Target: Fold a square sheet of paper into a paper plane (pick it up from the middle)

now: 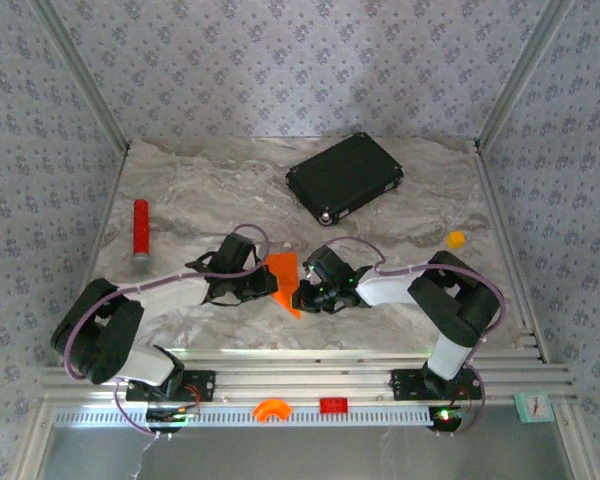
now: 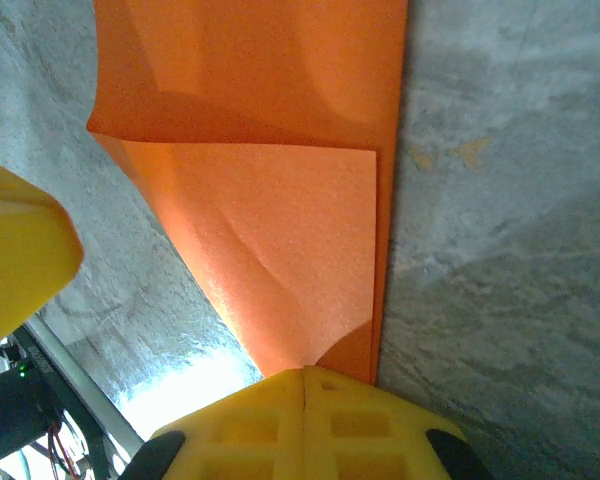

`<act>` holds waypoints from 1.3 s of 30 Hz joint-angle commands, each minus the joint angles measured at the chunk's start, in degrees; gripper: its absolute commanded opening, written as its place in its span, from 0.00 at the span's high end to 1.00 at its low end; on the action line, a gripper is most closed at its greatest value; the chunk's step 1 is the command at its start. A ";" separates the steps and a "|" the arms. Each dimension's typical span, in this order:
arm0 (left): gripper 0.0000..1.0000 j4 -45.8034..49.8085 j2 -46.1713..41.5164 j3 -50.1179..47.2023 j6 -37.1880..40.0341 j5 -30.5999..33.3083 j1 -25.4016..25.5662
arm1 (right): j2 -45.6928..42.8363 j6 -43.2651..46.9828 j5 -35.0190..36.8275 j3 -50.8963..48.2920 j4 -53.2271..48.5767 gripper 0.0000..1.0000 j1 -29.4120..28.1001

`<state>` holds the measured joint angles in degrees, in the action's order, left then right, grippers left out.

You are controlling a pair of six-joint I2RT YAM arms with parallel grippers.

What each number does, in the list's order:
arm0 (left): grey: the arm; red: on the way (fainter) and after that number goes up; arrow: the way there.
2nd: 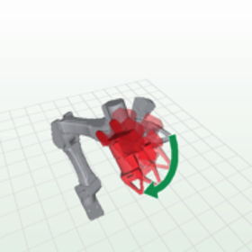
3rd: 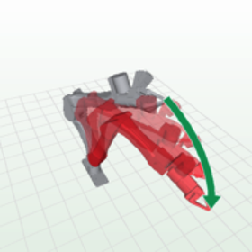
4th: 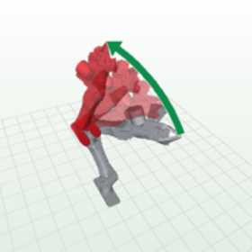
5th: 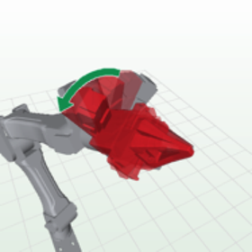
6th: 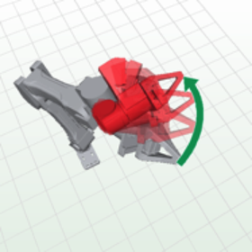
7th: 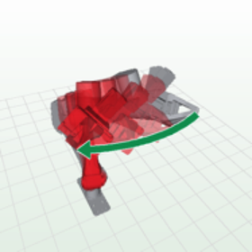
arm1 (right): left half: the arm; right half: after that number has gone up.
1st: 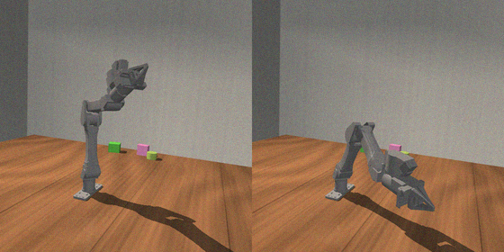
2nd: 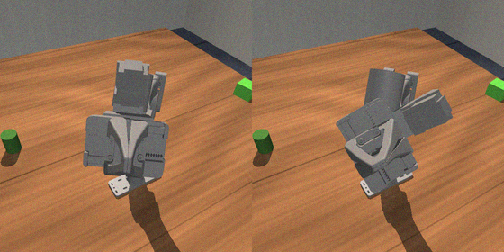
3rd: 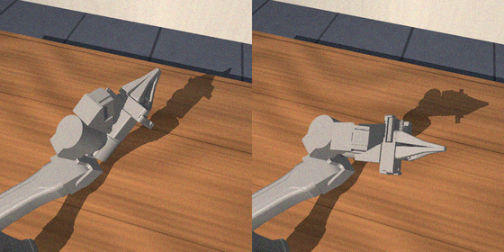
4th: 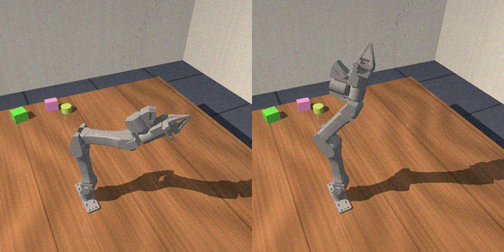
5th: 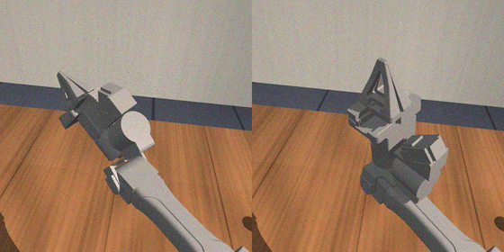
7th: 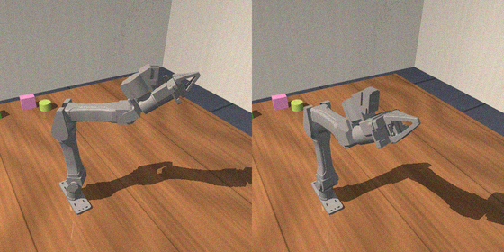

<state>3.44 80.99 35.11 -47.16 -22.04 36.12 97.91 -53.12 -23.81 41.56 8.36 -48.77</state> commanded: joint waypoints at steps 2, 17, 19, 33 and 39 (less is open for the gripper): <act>0.88 -0.89 0.46 1.17 0.20 -1.15 0.40 | 1.06 0.70 2.02 -0.48 -6.03 0.95 -0.24; 0.88 -0.18 0.23 1.01 0.34 -0.59 0.40 | 1.01 0.64 2.01 -0.60 -5.86 0.95 -0.44; 0.88 -0.10 0.17 1.07 0.37 -0.55 0.38 | 0.90 0.59 2.01 -0.59 -5.82 0.95 -0.48; 0.93 2.83 2.46 2.31 0.45 0.31 0.44 | 0.92 0.67 2.02 -0.52 -5.81 0.95 -0.47; 0.84 2.83 2.01 2.41 0.31 0.51 0.43 | 0.49 0.67 2.18 -0.63 -5.99 0.96 -0.40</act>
<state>4.89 83.44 35.75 -47.13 -22.11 36.14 97.91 -53.12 -23.79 41.56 8.36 -48.84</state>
